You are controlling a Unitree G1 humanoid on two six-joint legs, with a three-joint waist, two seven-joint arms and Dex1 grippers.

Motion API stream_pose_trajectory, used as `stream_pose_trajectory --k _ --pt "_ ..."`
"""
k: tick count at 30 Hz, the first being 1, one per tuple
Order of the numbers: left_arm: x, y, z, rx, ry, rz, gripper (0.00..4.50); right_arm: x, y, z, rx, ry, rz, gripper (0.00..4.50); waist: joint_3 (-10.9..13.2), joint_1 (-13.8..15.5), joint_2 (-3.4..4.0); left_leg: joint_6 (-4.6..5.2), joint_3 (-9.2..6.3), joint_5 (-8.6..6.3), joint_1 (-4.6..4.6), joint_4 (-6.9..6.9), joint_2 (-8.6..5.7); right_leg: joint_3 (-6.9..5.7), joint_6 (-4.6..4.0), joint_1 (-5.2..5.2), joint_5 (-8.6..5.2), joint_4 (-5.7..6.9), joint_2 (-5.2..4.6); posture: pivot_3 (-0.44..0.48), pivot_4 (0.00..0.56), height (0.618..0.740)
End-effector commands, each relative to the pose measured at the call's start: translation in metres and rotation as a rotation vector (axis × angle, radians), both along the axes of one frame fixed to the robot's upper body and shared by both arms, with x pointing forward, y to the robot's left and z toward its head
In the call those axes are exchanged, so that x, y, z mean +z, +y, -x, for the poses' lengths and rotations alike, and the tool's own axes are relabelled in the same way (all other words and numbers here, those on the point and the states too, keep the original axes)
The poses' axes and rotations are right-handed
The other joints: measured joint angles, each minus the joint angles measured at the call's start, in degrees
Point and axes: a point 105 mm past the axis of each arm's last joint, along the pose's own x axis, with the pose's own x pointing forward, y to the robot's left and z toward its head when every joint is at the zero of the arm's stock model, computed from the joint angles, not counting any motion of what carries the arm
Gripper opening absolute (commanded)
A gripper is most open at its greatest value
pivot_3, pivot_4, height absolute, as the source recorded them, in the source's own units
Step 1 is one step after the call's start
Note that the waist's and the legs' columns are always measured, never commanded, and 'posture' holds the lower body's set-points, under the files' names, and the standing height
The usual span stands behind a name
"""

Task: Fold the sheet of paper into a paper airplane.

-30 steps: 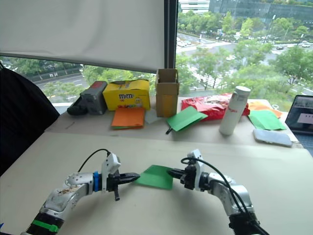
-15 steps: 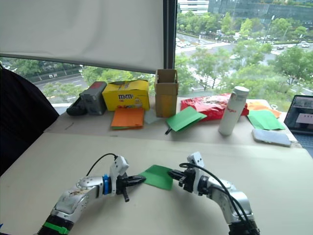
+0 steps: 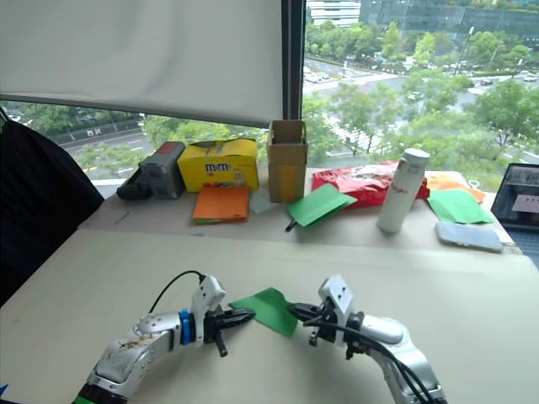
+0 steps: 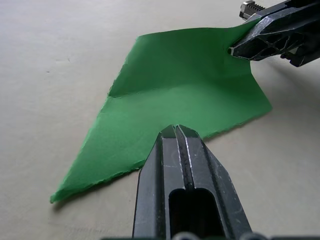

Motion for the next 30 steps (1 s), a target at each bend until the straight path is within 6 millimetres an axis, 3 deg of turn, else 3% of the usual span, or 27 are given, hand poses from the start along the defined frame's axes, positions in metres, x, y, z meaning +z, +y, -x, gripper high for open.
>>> stream_pose_trajectory --k 1,18,24,30 --pt "-0.017 0.003 0.007 -0.004 0.067 -0.05 0.0 0.004 0.002 0.005 0.09 -0.211 0.089 0.02 0.0 0.0 0.0 0.0 0.03 0.0 0.01 0.0 0.0 0.01 0.0 0.0 0.0 0.01 0.0 0.0 0.15 0.656" --pt "-0.023 0.009 0.004 0.001 0.082 -0.057 0.0 -0.013 0.005 0.025 0.38 -0.716 0.403 0.02 0.0 0.3 0.02 -0.01 0.12 0.0 0.03 0.04 -0.06 0.06 -0.01 0.02 0.0 0.1 0.03 0.0 0.15 0.656" --pt "-0.02 0.011 0.002 0.015 0.092 -0.027 0.0 -0.03 0.007 0.028 0.41 -0.734 0.457 0.02 -0.1 0.2 -0.11 -0.01 0.15 0.0 0.06 0.07 -0.05 0.1 -0.02 0.02 0.0 0.18 0.02 0.0 0.15 0.656" --pt "0.001 0.016 0.01 -0.082 0.08 0.061 0.0 -0.038 0.011 0.024 0.391 -0.718 0.488 0.02 -0.2 -0.4 -0.46 -0.01 0.15 0.0 0.15 0.2 0.1 0.14 -0.06 0.01 -0.03 0.44 0.03 0.0 0.15 0.656"
